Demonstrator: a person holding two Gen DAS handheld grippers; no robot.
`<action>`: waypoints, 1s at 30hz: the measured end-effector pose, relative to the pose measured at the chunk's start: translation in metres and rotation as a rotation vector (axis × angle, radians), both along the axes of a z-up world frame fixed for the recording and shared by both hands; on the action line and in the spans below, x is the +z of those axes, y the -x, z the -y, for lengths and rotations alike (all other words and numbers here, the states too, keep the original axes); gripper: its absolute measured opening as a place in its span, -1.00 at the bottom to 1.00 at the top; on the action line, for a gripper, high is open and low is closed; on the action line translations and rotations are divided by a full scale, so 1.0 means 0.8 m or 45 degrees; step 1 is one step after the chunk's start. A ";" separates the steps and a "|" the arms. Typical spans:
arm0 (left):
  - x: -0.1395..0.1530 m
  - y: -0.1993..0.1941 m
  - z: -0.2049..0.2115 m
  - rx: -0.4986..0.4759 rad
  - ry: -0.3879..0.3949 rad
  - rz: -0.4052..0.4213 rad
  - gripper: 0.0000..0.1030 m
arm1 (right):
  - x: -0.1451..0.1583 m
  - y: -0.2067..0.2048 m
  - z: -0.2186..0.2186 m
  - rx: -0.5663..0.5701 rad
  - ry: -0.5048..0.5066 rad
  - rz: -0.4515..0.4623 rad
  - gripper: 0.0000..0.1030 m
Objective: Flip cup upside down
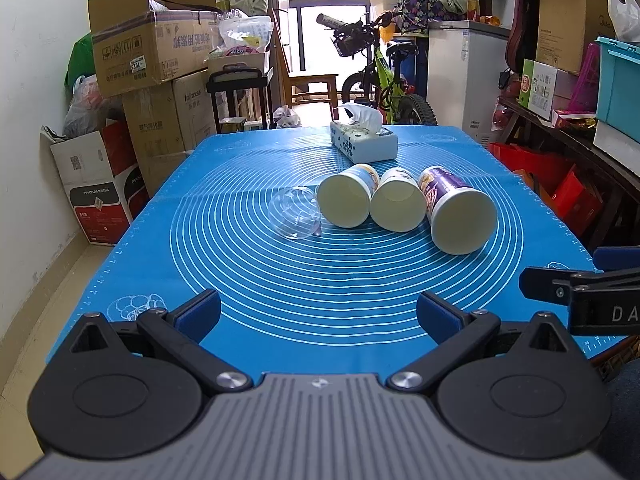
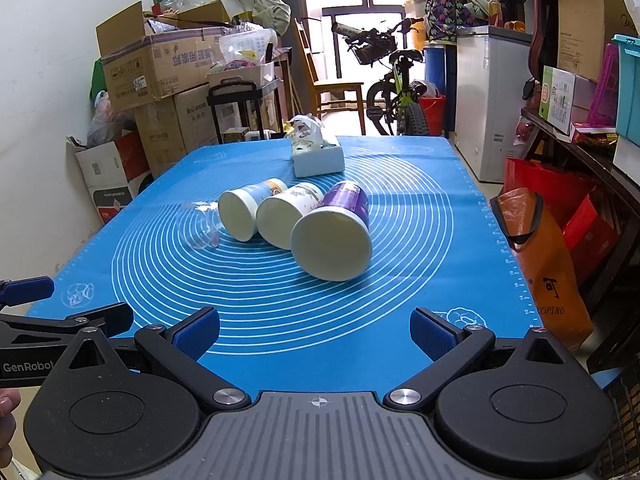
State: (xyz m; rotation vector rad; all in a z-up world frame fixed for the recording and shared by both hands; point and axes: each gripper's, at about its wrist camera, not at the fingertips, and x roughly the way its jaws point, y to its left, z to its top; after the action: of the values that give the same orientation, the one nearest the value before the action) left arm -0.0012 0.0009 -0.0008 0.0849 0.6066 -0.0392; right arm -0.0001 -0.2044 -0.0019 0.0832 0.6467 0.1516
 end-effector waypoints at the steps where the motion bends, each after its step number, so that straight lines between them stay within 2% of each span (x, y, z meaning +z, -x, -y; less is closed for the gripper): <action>1: 0.000 0.000 0.000 0.000 0.000 0.000 0.99 | -0.001 -0.001 0.000 0.000 -0.001 -0.005 0.95; 7: -0.005 -0.007 -0.003 0.007 0.008 0.014 0.99 | -0.004 -0.005 -0.001 0.003 -0.002 -0.010 0.95; 15: -0.010 -0.044 -0.013 -0.004 -0.040 0.058 0.99 | -0.005 -0.033 -0.006 0.015 0.012 -0.005 0.95; 26: -0.034 -0.140 -0.025 -0.018 -0.100 0.090 0.99 | -0.007 -0.091 -0.012 -0.007 0.027 0.001 0.95; 30: -0.051 -0.181 -0.026 -0.044 -0.136 0.068 0.99 | -0.015 -0.110 -0.012 -0.026 0.041 -0.017 0.95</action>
State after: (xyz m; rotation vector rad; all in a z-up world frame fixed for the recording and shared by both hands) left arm 0.1439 0.0218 -0.0413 0.1995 0.5534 -0.0379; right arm 0.0876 -0.1944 -0.0140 0.0599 0.6610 0.1210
